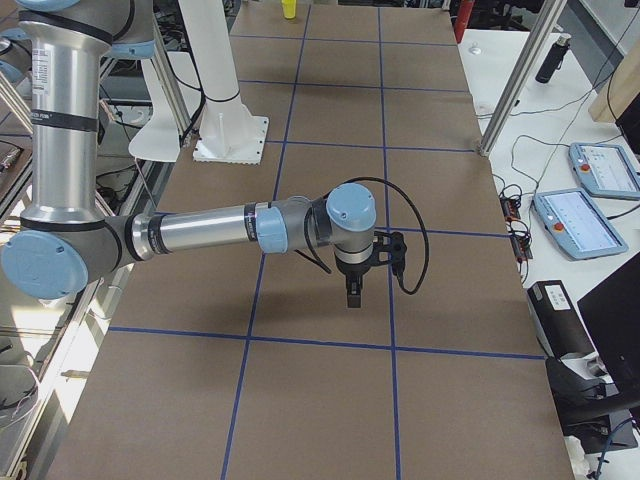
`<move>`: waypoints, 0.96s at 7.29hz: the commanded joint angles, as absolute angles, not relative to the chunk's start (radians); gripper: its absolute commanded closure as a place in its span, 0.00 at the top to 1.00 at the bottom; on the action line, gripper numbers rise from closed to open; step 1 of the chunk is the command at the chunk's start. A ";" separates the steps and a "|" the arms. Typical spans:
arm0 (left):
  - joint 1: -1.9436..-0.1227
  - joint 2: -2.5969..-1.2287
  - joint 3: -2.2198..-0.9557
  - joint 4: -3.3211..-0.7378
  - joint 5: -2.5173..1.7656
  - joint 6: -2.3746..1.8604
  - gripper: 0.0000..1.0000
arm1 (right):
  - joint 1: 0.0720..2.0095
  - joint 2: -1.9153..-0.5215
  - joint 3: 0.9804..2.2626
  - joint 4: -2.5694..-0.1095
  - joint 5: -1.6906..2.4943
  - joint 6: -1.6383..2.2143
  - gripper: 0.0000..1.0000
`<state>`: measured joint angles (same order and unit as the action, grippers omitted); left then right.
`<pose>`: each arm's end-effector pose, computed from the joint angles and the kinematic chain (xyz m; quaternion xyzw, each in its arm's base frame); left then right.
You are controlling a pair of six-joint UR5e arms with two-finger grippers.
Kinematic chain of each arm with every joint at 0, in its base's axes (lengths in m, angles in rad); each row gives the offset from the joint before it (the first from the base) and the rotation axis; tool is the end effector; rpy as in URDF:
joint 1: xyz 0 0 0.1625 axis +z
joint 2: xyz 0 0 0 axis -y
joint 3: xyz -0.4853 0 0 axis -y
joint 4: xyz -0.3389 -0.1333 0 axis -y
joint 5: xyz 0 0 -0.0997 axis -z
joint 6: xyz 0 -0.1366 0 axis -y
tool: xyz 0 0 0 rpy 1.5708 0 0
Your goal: Transfer and stack yellow cup on green cup
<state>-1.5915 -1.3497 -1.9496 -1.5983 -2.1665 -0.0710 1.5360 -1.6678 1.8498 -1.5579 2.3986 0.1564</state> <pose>-0.0638 -0.3458 0.6755 0.0810 0.2943 -0.0165 0.9521 0.0187 -0.4029 0.6555 0.0505 -0.4070 0.0163 0.9119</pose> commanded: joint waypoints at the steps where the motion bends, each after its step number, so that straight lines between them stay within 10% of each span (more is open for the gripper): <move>1: -1.582 -1.321 -2.134 -1.385 -2.033 -0.218 1.00 | 1.523 -1.637 1.855 -1.563 2.399 0.158 1.00; 7: -1.389 -1.223 -2.246 -1.273 -1.624 -1.016 1.00 | 1.523 -1.672 1.836 -1.552 2.411 0.240 1.00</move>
<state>-1.4544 -1.2572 -2.2438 -1.2726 -1.7278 -0.8309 1.5233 -1.6560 1.8361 -1.5614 2.4078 0.1858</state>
